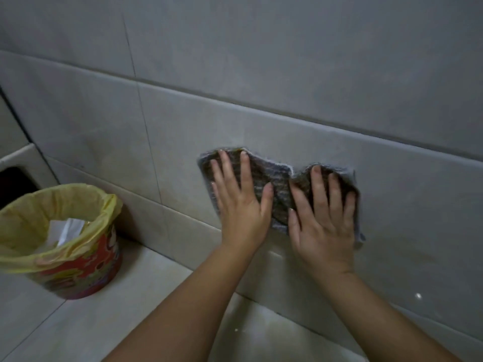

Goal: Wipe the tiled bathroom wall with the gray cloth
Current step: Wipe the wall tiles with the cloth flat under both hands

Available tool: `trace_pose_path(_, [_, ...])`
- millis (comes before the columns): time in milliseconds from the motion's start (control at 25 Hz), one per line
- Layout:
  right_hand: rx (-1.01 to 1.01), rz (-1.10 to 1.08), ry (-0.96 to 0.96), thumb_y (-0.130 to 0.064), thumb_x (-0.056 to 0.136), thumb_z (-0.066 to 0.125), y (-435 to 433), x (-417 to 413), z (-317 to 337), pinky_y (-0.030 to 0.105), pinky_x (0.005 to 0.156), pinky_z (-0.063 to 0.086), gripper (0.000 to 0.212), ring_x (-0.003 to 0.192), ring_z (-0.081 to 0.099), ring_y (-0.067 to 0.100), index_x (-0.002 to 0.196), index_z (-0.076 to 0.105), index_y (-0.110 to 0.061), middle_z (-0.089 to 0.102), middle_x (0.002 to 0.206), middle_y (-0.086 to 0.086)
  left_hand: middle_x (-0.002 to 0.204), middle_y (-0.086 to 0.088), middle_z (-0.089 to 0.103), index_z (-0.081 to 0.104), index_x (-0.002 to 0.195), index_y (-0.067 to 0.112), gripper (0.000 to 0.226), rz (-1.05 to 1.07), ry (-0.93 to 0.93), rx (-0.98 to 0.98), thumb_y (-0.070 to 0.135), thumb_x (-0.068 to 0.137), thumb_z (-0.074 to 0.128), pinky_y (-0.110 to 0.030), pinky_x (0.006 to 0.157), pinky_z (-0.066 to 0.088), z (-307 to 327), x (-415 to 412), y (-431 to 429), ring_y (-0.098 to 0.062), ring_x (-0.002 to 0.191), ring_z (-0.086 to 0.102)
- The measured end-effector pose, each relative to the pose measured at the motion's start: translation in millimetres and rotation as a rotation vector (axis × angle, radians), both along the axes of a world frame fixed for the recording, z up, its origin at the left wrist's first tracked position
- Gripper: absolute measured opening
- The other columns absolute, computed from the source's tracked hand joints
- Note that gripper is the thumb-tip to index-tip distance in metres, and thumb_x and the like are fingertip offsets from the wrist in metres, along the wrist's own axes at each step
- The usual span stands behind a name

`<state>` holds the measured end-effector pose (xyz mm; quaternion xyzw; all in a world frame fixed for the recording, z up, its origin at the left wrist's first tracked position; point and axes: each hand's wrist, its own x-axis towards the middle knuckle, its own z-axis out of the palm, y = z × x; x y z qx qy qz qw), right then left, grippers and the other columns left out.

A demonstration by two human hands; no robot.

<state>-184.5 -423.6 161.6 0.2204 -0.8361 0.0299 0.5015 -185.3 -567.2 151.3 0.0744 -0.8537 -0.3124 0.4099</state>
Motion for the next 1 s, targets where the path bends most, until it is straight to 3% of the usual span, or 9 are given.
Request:
trace_pose_path(320, [0.089,-0.089,-0.052,-0.026,0.086,0.061,82.4,24.1,-59.3,0.055,0.113,0.018,0.054,0.140,0.021,0.033,0.138,0.047,-0.022,0.021,0.156,0.010,0.164,-0.009,-0.012,-0.002,0.156,0.031,0.073,-0.069,-0.116,-0.124,0.055,0.098,0.036,-0.061,0.118,0.017,-46.2,29.2,52.5,-0.030,0.151,-0.009])
trace_pose_path(600, [-0.267,-0.095,0.084,-0.032,0.098,0.044,70.8,7.0,9.6,0.048,0.119,-0.001,0.047,0.145,0.011,0.033,0.145,0.040,-0.028,0.025,0.155,0.014,0.164,-0.017,-0.002,0.011,0.156,0.022,0.075,-0.093,0.088,-0.090,0.056,0.097,0.040,-0.057,0.120,0.005,18.8,10.4,76.1,-0.035,0.151,-0.007])
trace_pose_path(760, [-0.112,-0.238,0.093,-0.034,0.097,0.049,103.3,9.9,-39.4,0.052,0.119,0.003,0.053,0.146,0.008,0.032,0.146,0.031,-0.033,0.014,0.156,0.010,0.162,-0.022,0.003,0.009,0.155,0.023,0.078,-0.070,0.009,-0.159,0.057,0.094,0.044,-0.065,0.116,0.014,-30.9,18.5,110.0,-0.041,0.150,-0.002])
trace_pose_path(840, [-0.056,-0.251,0.044,-0.034,0.094,0.052,114.9,14.2,-59.7,0.053,0.118,0.005,0.054,0.145,0.010,0.032,0.145,0.035,-0.032,0.013,0.156,0.008,0.162,-0.020,0.000,0.008,0.154,0.023,0.079,-0.090,-0.015,-0.178,0.055,0.093,0.046,-0.068,0.114,0.018,-45.8,21.3,113.7,-0.041,0.150,-0.003])
trace_pose_path(1000, [-0.166,-0.209,0.086,-0.034,0.096,0.050,117.9,18.5,-22.1,0.051,0.119,0.004,0.055,0.144,0.013,0.036,0.147,0.031,-0.031,0.015,0.157,0.012,0.163,-0.017,-0.001,0.010,0.155,0.026,0.078,-0.152,0.073,-0.144,0.056,0.093,0.047,-0.067,0.115,0.012,-14.8,24.7,120.9,-0.038,0.150,-0.007])
